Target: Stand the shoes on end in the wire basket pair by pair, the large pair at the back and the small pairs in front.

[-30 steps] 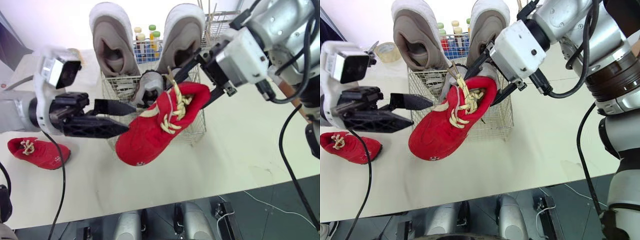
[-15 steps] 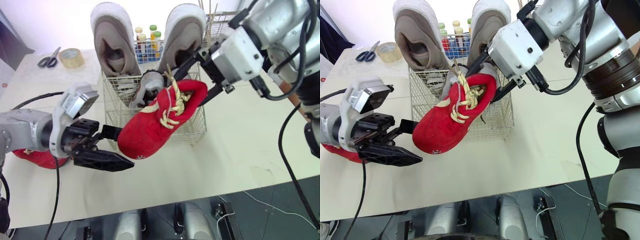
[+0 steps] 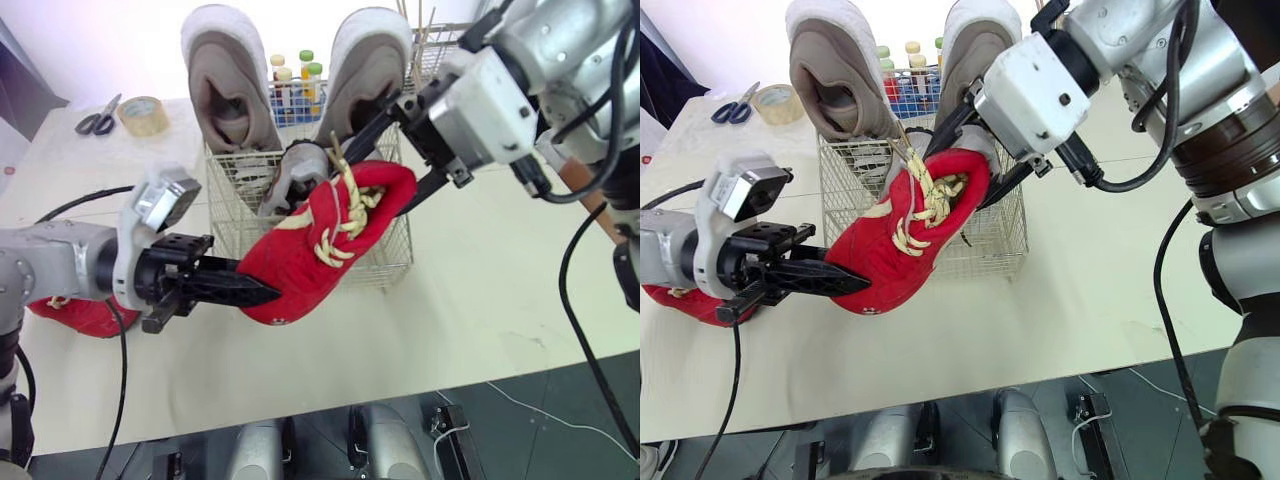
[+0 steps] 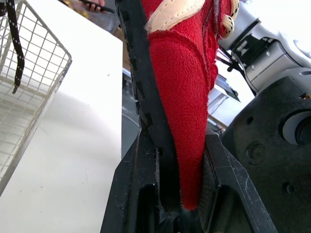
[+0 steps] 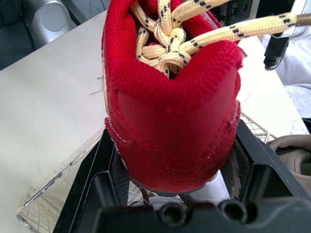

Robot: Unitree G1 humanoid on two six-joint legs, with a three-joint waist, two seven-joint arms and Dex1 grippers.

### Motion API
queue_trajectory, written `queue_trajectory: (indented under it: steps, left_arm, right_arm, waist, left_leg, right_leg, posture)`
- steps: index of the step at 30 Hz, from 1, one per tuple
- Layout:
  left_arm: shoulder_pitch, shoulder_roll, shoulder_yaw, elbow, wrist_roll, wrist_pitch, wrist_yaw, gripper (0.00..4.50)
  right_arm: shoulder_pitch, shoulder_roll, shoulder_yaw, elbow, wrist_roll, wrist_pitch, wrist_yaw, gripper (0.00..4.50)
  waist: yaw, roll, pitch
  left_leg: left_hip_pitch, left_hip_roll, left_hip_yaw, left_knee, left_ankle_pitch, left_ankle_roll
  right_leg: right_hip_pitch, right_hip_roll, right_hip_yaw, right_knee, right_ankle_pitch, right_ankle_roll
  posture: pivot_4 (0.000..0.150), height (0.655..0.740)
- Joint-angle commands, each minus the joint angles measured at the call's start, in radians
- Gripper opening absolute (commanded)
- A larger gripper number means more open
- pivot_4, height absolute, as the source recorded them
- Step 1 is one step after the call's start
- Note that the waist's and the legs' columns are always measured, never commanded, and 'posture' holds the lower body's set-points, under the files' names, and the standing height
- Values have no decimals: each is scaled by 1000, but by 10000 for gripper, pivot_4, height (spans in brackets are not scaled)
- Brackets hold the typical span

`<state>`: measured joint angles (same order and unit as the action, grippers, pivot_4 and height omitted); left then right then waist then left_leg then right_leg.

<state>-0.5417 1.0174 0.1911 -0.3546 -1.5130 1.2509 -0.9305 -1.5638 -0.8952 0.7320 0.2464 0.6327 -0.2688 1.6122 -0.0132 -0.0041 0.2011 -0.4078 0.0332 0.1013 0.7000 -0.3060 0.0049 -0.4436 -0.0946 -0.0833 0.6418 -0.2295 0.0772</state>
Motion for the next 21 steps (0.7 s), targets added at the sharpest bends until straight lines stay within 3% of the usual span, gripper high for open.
queue_trajectory:
  steps: [1, 2, 7, 11, 14, 17, 21]
  left_arm:
    - [-6, -25, 27, -24, -32, -34, 9, 6053]
    - [-6, -32, 30, -23, -39, -36, 17, 6053]
    - [28, -87, 74, -32, -178, -84, 144, 5851]
    - [79, -123, 108, -64, -314, -185, 295, 5851]
    - [80, -158, 115, -94, -423, -285, 414, 5851]
    - [47, -233, 105, -108, -458, -385, 505, 5851]
    - [11, -296, 91, -88, -457, -441, 556, 5851]
  right_arm:
    - [-38, -5, -32, 26, 5, 13, 2, 20721]
    - [-39, -5, -33, 32, 2, 16, 2, 20721]
    - [-30, -24, -155, 149, -54, 138, 2, 44682]
    - [24, -89, -311, 249, -129, 306, -55, 44682]
    - [134, -160, -452, 234, -96, 523, -152, 44682]
    - [350, -201, -711, 33, 211, 925, -299, 44682]
    - [541, -69, -944, -200, 579, 1228, -597, 44682]
  waist:
    - [0, 0, 0]
    - [1, 0, 0]
    - [2, 0, 0]
    - [6, -1, 0]
    - [6, -1, 0]
    - [13, -1, -1]
    - [-1, 0, -1]
  left_leg:
    - [0, 0, 0, 0, 0, 0]
    - [0, 0, 0, 0, 0, 0]
    - [0, 0, 0, 0, 0, 0]
    - [0, -1, -1, 0, 0, 0]
    - [0, -1, -1, 1, 0, 0]
    - [0, -1, -2, 1, 0, 0]
    - [2, -1, 0, 1, 0, 0]
  right_leg:
    - [0, 0, 0, 0, 0, 0]
    - [0, 0, 0, 0, 0, 0]
    - [0, -1, 0, 1, 0, 0]
    - [0, -2, 0, 0, 0, 0]
    - [2, -3, 0, -1, 0, 0]
    - [2, -3, 0, -1, 0, 0]
    - [1, -3, 1, 4, 0, 0]
  posture:
    - [1500, 7400]
    - [1500, 7400]
    - [1500, 7400]
    - [1500, 7400]
    - [1500, 7400]
    - [1500, 7400]
    - [1500, 7400]
